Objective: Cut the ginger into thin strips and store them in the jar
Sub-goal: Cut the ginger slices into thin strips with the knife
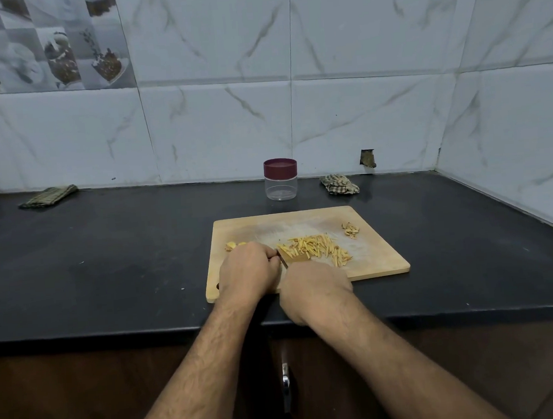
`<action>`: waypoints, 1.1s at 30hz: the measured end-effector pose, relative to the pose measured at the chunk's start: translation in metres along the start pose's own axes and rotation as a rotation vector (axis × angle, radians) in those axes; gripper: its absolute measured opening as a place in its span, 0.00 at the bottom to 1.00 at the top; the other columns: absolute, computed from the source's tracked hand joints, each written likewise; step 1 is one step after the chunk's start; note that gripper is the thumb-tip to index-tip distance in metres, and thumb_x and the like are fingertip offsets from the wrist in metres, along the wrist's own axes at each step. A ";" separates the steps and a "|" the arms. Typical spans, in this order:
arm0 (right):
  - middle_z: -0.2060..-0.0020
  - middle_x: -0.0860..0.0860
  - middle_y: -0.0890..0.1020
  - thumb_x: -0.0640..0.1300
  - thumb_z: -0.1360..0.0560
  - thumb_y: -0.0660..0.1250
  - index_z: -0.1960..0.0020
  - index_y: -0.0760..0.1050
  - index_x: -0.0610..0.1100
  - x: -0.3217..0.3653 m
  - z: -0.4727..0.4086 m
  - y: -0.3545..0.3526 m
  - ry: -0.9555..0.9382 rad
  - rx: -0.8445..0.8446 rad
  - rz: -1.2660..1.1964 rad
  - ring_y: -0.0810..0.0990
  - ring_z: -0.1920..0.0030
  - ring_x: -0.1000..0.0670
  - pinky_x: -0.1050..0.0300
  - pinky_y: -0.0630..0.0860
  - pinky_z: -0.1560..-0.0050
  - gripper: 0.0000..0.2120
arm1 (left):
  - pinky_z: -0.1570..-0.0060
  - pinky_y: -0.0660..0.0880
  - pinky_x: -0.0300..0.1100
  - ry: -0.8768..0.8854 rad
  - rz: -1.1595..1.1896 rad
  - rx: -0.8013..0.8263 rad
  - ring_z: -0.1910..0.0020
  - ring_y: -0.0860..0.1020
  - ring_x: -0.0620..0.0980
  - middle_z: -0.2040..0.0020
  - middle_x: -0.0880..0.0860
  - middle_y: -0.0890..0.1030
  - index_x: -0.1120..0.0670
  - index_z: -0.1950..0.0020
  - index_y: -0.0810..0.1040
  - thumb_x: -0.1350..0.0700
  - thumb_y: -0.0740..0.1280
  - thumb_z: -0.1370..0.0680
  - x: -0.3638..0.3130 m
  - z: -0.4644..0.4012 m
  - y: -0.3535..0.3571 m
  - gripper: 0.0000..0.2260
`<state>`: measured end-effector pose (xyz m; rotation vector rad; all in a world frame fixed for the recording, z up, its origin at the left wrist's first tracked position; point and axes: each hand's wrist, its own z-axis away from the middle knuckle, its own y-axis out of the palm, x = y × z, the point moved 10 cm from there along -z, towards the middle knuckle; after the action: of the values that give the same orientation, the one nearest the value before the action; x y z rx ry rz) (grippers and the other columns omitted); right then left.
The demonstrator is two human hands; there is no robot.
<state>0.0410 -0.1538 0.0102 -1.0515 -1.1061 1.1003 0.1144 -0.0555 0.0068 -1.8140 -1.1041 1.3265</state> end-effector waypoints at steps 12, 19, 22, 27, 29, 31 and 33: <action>0.50 0.48 0.79 0.39 0.23 0.61 0.39 0.76 0.44 -0.016 0.006 -0.005 -0.001 -0.056 -0.044 0.74 0.55 0.47 0.53 0.75 0.53 0.13 | 0.59 0.75 0.40 -0.014 0.041 -0.003 0.53 0.80 0.50 0.51 0.46 0.85 0.46 0.48 0.86 0.52 0.63 0.22 0.002 0.002 0.000 0.11; 0.47 0.47 0.78 0.40 0.22 0.61 0.36 0.74 0.43 -0.010 0.000 -0.005 -0.002 -0.067 -0.073 0.76 0.51 0.46 0.53 0.71 0.54 0.15 | 0.60 0.75 0.41 -0.024 0.082 -0.002 0.55 0.80 0.51 0.53 0.47 0.86 0.45 0.48 0.86 0.55 0.63 0.24 0.006 0.000 0.001 0.13; 0.41 0.47 0.78 0.39 0.22 0.61 0.36 0.74 0.44 -0.006 0.000 -0.006 -0.019 -0.067 -0.065 0.77 0.43 0.45 0.52 0.70 0.51 0.15 | 0.58 0.78 0.44 -0.025 0.072 -0.011 0.56 0.80 0.52 0.54 0.48 0.86 0.45 0.49 0.86 0.55 0.62 0.25 0.005 0.001 0.001 0.14; 0.40 0.47 0.78 0.40 0.21 0.61 0.35 0.73 0.43 -0.004 -0.002 -0.006 -0.016 -0.059 -0.043 0.77 0.42 0.45 0.53 0.69 0.52 0.15 | 0.58 0.79 0.45 -0.013 0.050 -0.026 0.57 0.80 0.52 0.56 0.48 0.86 0.46 0.49 0.86 0.55 0.61 0.25 0.004 0.001 0.000 0.14; 0.39 0.47 0.78 0.40 0.21 0.62 0.34 0.73 0.44 -0.004 -0.004 -0.006 -0.010 -0.053 -0.019 0.76 0.41 0.45 0.53 0.69 0.53 0.16 | 0.59 0.79 0.45 -0.010 0.047 -0.027 0.60 0.79 0.52 0.59 0.48 0.85 0.47 0.52 0.86 0.55 0.61 0.25 0.004 0.001 0.002 0.13; 0.39 0.48 0.78 0.40 0.21 0.62 0.35 0.73 0.44 -0.003 -0.005 -0.007 -0.014 -0.049 0.001 0.77 0.40 0.46 0.54 0.69 0.53 0.15 | 0.61 0.78 0.45 -0.013 0.048 -0.026 0.61 0.79 0.52 0.62 0.49 0.84 0.48 0.54 0.86 0.55 0.61 0.25 0.005 0.001 0.003 0.13; 0.39 0.48 0.78 0.40 0.21 0.61 0.36 0.73 0.44 -0.002 -0.007 -0.006 -0.027 -0.045 0.007 0.77 0.40 0.46 0.54 0.69 0.52 0.14 | 0.60 0.78 0.45 -0.003 0.042 -0.025 0.61 0.79 0.53 0.62 0.49 0.84 0.49 0.54 0.86 0.56 0.62 0.25 0.005 0.001 0.004 0.12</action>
<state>0.0482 -0.1570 0.0147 -1.0788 -1.1543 1.1024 0.1155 -0.0525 0.0013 -1.8636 -1.0943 1.3463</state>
